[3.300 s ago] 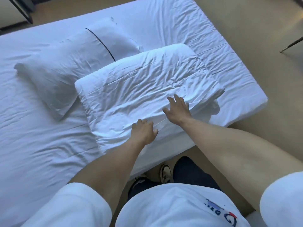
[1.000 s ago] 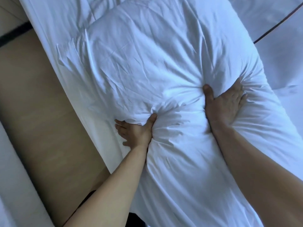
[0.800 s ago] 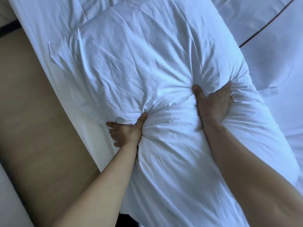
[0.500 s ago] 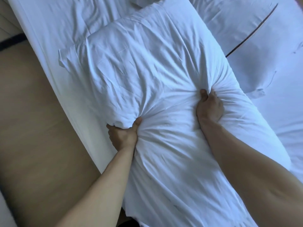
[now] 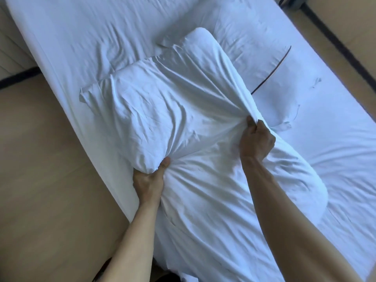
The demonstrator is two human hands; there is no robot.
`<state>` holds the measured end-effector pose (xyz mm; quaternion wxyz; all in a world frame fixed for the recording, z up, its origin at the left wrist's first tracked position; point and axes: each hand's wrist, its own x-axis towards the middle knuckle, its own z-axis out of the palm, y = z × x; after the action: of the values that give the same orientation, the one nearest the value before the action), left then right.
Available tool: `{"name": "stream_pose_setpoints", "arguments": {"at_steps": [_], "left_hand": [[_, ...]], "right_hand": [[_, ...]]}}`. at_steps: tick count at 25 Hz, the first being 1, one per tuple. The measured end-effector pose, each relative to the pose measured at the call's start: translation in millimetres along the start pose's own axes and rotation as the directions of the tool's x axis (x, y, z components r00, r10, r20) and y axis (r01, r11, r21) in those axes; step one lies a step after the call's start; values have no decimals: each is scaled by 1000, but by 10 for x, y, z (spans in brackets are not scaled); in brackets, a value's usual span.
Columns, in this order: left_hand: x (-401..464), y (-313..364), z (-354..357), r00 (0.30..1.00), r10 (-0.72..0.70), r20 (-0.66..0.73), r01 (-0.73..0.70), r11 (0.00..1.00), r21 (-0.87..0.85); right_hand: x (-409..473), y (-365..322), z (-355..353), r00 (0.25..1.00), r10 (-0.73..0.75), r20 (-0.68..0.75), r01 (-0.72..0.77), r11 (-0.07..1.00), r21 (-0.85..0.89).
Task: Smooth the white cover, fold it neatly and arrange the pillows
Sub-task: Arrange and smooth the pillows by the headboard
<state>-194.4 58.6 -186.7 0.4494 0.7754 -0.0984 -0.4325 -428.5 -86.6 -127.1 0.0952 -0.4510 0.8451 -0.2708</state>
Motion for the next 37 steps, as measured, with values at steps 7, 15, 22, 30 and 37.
{"name": "stream_pose_setpoints", "arguments": {"at_steps": [7, 15, 22, 30, 37], "left_hand": [[-214, 669, -602, 999, 34, -32, -37, 993, -113], [926, 2291, -1162, 976, 213, 41, -205, 967, -151], [2639, 4016, -1182, 953, 231, 195, -230, 973, -29], [4064, 5716, -736, 882, 347, 319, -418, 889, 188], [5496, 7379, 313, 682, 339, 648, -606, 759, 240]], "right_hand": [[-206, -1086, -632, 991, -129, -25, 132, 979, 157], [-197, -2962, -505, 983, -133, -127, 160, 958, 238], [282, -4613, 235, 974, 2, -225, 44, 979, 198], [957, -5541, 1008, 957, 205, -207, -138, 944, 299], [1509, -6407, 1647, 843, 431, -321, -343, 891, 296]]}}
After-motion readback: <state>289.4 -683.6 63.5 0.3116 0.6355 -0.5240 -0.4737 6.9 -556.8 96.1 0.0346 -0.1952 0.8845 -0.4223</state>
